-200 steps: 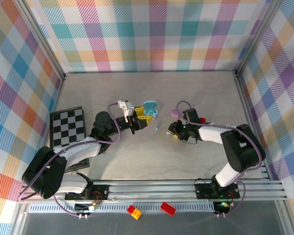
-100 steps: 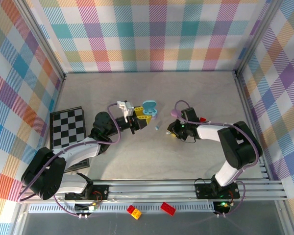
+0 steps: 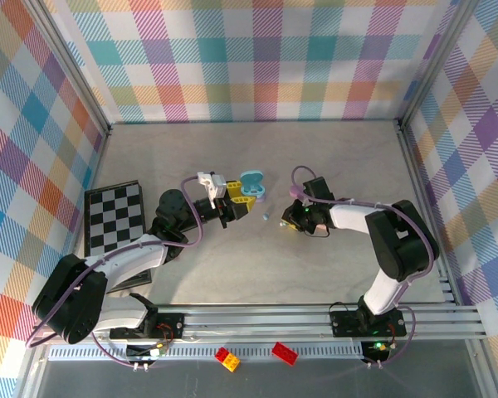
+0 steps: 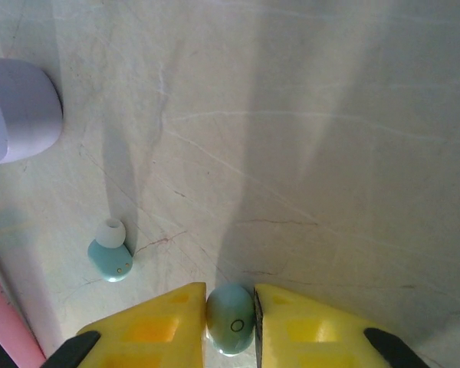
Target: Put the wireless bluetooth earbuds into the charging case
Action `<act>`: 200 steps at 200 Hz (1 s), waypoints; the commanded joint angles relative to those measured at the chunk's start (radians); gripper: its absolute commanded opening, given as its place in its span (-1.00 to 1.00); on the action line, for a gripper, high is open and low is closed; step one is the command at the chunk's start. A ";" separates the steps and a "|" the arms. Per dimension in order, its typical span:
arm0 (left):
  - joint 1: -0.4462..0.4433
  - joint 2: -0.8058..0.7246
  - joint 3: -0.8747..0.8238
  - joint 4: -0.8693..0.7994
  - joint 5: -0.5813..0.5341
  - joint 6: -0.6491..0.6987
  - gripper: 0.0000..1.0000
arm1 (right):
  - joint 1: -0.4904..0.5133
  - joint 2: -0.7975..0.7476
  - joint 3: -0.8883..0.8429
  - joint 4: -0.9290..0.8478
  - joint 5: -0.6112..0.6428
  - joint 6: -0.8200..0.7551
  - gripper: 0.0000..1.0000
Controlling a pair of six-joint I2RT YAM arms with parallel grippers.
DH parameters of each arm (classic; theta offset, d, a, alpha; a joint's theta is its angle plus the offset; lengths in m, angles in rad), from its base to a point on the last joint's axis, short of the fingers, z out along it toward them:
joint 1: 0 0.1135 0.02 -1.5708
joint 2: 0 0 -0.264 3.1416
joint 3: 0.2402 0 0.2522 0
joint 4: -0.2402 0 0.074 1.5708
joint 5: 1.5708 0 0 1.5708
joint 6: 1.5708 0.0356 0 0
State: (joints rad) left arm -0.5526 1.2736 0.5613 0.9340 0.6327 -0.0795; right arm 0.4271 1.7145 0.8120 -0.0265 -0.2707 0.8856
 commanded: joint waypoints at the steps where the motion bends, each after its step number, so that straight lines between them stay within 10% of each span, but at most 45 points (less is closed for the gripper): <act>1: 0.007 -0.023 -0.012 0.004 -0.010 0.027 -0.27 | 0.009 0.035 0.018 -0.071 -0.001 -0.040 -0.54; 200: -0.003 0.046 0.008 -0.110 -0.121 0.224 -0.27 | 0.011 -0.284 0.088 -0.397 0.194 -0.264 -0.65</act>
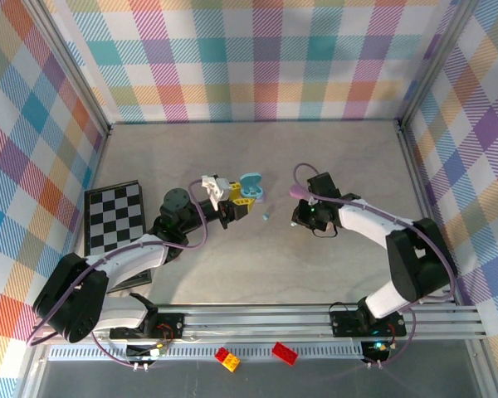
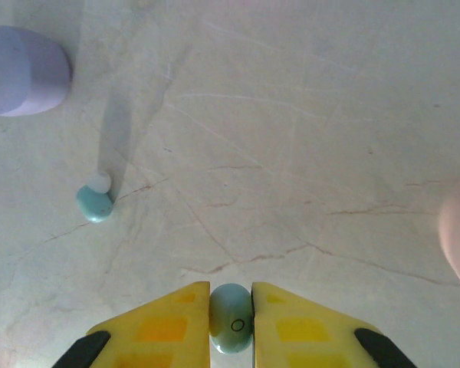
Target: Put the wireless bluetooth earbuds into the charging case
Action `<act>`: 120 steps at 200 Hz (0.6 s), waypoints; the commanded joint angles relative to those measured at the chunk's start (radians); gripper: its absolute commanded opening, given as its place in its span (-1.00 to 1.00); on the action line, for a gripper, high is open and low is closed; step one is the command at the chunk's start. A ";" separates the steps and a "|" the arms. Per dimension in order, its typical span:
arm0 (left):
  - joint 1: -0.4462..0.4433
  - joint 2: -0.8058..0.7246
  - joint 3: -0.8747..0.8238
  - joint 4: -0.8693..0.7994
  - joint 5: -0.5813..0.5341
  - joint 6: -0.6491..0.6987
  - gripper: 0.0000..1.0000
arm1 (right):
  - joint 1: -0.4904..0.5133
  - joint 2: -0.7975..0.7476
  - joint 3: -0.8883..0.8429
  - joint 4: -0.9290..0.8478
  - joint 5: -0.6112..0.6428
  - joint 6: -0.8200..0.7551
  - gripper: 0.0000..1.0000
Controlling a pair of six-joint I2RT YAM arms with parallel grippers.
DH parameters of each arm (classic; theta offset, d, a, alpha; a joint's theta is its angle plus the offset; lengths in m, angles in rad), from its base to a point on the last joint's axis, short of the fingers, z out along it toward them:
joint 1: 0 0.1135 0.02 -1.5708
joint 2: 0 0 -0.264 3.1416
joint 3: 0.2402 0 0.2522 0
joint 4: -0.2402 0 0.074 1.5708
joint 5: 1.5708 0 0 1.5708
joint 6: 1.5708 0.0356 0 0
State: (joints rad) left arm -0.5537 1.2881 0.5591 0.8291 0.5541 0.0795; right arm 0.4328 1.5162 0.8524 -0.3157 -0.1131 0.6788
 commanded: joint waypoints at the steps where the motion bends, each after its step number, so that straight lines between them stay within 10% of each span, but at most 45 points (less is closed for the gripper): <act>1: -0.003 0.032 0.011 -0.005 -0.043 0.067 -0.27 | 0.005 -0.089 0.048 -0.110 0.037 -0.058 -0.65; 120: -0.104 0.174 0.120 -0.089 -0.145 0.238 -0.27 | 0.158 -0.256 0.322 -0.253 0.038 -0.112 -0.63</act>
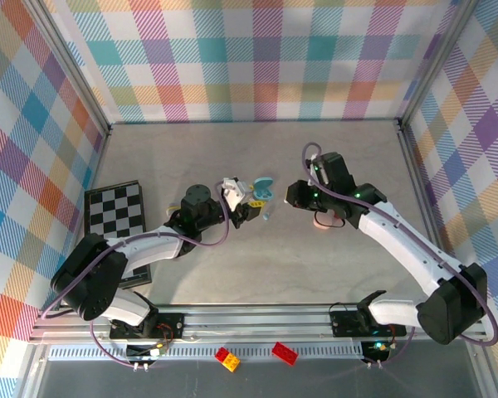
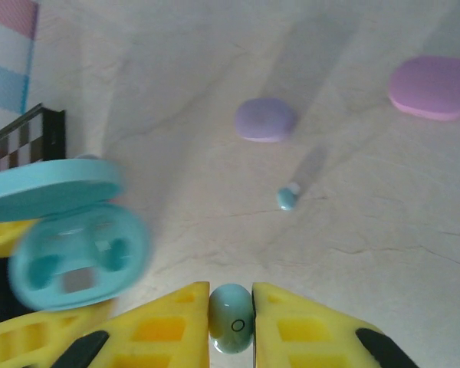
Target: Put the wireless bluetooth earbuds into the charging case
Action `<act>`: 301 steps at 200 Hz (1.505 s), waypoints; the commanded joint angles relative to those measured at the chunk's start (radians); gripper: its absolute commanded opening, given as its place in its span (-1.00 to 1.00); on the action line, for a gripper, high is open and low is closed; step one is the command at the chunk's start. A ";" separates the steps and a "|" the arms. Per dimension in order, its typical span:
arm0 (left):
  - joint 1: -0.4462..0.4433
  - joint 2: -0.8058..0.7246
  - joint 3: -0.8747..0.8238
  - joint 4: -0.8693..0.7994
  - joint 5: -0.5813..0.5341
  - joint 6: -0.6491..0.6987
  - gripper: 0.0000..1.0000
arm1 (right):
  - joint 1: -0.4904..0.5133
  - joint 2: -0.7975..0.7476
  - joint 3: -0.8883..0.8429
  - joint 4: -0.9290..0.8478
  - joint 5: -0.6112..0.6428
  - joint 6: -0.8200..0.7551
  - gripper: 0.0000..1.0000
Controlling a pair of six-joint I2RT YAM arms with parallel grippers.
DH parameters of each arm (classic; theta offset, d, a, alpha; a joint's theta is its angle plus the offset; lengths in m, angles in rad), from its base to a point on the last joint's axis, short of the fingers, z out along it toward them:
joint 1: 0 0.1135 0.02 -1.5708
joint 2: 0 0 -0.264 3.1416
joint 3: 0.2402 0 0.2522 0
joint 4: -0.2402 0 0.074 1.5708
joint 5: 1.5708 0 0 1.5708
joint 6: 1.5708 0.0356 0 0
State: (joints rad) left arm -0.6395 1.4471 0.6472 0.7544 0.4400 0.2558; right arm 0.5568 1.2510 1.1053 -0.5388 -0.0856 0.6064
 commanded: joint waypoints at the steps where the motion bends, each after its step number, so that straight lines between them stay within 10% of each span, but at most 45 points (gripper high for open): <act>1: -0.019 0.015 0.033 -0.014 -0.031 0.062 -0.27 | 0.036 0.010 0.072 -0.029 0.010 -0.042 -0.63; 246: -0.045 0.014 0.069 -0.057 -0.055 0.089 -0.27 | 0.124 0.177 0.181 0.013 -0.047 -0.101 -0.64; 301: -0.043 0.018 0.052 0.002 -0.053 0.051 -0.28 | 0.126 0.132 0.152 0.056 -0.045 -0.106 -0.26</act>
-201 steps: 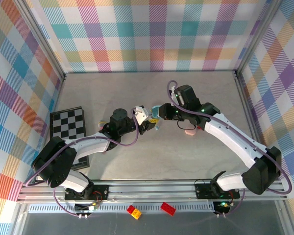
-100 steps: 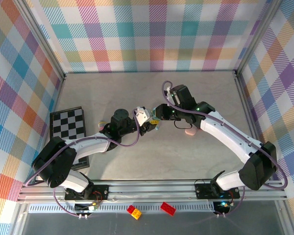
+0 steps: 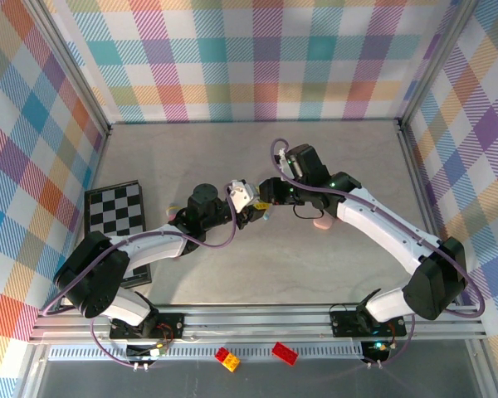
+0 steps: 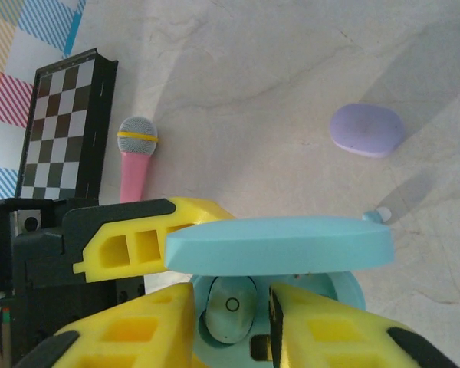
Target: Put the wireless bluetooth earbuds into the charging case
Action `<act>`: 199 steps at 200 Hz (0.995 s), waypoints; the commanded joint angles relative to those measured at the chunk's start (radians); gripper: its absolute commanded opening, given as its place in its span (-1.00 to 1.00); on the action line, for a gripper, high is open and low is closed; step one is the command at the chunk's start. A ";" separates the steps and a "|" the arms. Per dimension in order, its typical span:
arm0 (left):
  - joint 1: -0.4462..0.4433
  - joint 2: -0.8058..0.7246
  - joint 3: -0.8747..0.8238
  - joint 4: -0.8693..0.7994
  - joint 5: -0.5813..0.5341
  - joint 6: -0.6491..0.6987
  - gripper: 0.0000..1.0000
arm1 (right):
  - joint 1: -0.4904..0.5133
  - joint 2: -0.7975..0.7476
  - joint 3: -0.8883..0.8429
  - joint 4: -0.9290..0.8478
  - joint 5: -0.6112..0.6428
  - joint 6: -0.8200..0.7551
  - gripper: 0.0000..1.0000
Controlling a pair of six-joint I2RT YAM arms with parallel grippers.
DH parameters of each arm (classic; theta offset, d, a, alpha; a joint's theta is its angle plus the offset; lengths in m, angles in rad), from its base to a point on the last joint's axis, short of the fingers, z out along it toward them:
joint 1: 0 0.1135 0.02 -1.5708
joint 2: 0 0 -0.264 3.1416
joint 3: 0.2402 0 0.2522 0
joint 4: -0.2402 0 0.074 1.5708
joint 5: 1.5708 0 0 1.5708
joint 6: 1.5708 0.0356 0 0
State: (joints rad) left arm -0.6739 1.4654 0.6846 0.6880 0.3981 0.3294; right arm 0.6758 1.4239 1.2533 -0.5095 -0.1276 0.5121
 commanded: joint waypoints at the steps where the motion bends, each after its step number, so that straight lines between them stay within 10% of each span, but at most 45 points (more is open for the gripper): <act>1: -0.009 0.000 0.014 0.070 -0.012 -0.024 -0.28 | 0.007 -0.043 0.003 0.028 -0.003 -0.012 -0.26; 86: 0.108 -0.082 -0.101 0.161 -0.027 -0.144 -0.29 | -0.021 -0.279 -0.321 0.259 0.164 -0.030 -0.01; 199: 0.198 -0.339 -0.224 0.137 -0.045 -0.228 -0.28 | -0.075 0.350 -0.122 0.315 -0.027 -0.049 -0.05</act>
State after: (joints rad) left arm -0.4816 1.1881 0.4736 0.8062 0.3527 0.1223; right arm 0.6243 1.6798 1.0435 -0.2348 -0.0498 0.4992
